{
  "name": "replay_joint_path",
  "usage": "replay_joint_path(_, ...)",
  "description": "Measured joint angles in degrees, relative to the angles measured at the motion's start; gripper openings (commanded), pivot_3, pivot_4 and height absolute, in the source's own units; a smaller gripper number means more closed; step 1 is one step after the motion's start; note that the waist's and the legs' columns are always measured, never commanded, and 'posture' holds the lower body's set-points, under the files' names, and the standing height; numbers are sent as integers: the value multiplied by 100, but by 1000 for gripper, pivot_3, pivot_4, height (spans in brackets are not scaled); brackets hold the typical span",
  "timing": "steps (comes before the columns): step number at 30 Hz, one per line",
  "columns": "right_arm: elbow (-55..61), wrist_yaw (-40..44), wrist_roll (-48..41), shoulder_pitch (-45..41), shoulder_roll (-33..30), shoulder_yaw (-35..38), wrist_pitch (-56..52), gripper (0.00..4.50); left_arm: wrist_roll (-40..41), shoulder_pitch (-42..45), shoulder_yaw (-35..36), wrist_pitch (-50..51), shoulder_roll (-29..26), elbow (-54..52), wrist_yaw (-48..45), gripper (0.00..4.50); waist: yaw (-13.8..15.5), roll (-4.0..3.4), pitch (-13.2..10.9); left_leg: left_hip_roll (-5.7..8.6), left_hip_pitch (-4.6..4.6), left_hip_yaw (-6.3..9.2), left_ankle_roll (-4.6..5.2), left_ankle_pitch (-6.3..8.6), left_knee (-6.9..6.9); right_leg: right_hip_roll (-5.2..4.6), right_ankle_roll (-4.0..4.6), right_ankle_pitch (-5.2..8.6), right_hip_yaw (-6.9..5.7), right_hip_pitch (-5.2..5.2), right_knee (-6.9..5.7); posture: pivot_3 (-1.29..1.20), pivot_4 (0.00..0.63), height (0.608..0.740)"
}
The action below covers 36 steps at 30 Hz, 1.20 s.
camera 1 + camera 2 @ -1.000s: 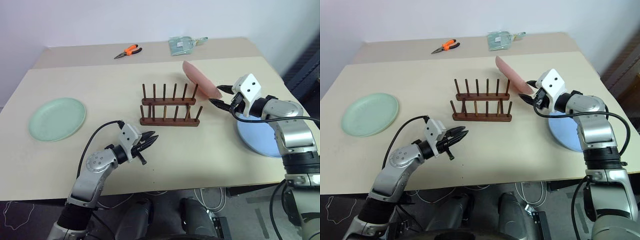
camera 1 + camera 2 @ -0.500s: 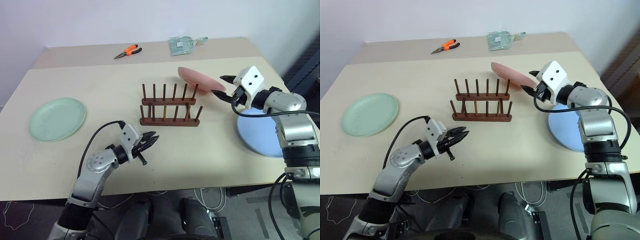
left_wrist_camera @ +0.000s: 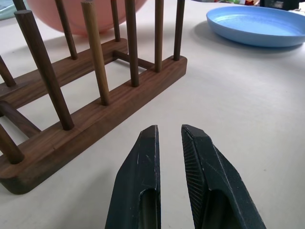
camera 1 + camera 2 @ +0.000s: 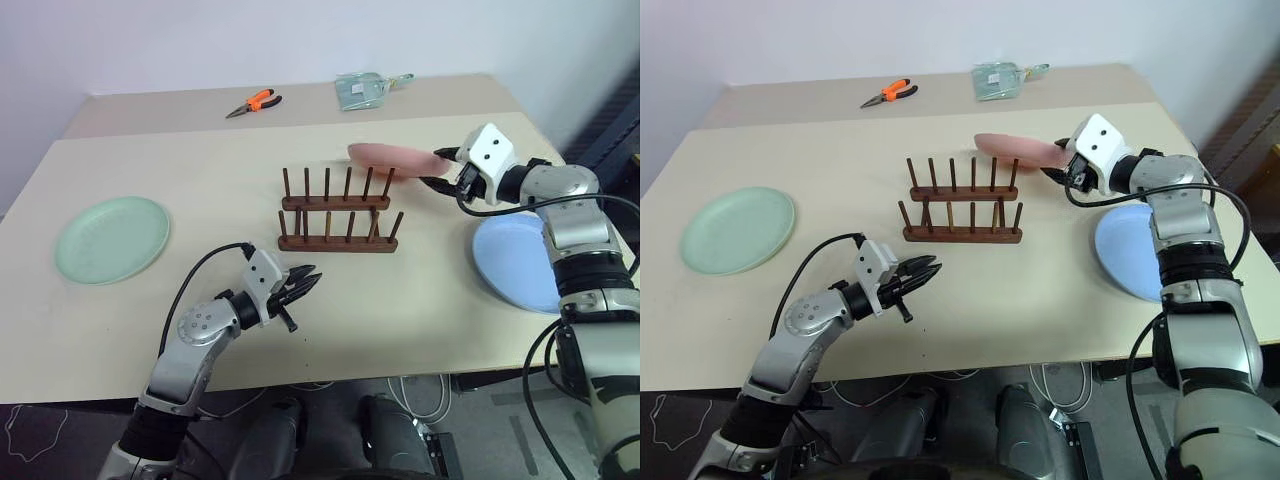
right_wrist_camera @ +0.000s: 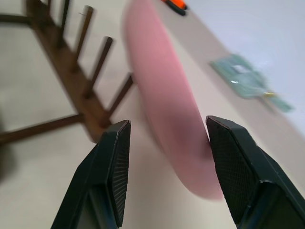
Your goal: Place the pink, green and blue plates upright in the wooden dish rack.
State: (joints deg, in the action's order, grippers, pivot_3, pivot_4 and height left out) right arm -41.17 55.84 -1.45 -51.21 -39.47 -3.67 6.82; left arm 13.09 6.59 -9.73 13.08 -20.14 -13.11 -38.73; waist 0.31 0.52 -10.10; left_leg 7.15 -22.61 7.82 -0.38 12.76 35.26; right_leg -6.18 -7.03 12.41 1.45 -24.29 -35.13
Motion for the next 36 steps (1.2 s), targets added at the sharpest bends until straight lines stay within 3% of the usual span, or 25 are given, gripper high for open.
replay_joint_path(7,-895,276,112,-372,54,-23,441,2521,-5,-3,-10,-3,-2,1,10,714,-19,-2,-1,0,1,0,-1,-1,0,1,1,-1,1,0,-2,0,150,739)
replay_joint_path(10,-1032,377,134,-433,74,-30,539,1691,-6,-3,-11,-3,-1,1,18,714,-27,-2,-1,0,2,0,-2,-1,0,1,1,-1,1,0,-3,0,150,739)
replay_joint_path(13,-1076,485,148,-433,160,-50,573,143,-7,-3,-11,-3,-1,1,20,714,-71,-2,-1,0,2,0,-2,-1,0,1,0,-1,1,0,-4,0,150,739)
replay_joint_path(21,-1074,503,179,-405,232,-27,599,52,-9,-4,-24,-7,-2,22,17,714,-103,-11,-7,0,5,0,-4,-2,0,1,0,-2,3,0,-9,0,150,739)
replay_joint_path(27,-501,-104,161,-96,191,175,582,52,-12,-9,-25,-13,-10,33,33,714,-99,-13,-8,0,4,0,-4,-2,0,1,0,-2,4,-2,-9,0,150,739)
replay_joint_path(31,1815,-211,-1267,548,215,995,-1167,52,-8,-51,72,-44,-83,38,68,714,-90,-22,-13,-1,-2,3,-4,-2,-5,-1,0,-1,6,-12,-12,0,150,739)
replay_joint_path(36,5021,-782,-4307,1539,321,1958,-3846,52,10,-76,388,-77,-283,105,37,714,-67,-22,-13,-6,-4,15,-5,1,-5,-8,1,1,1,-10,-11,0,150,739)
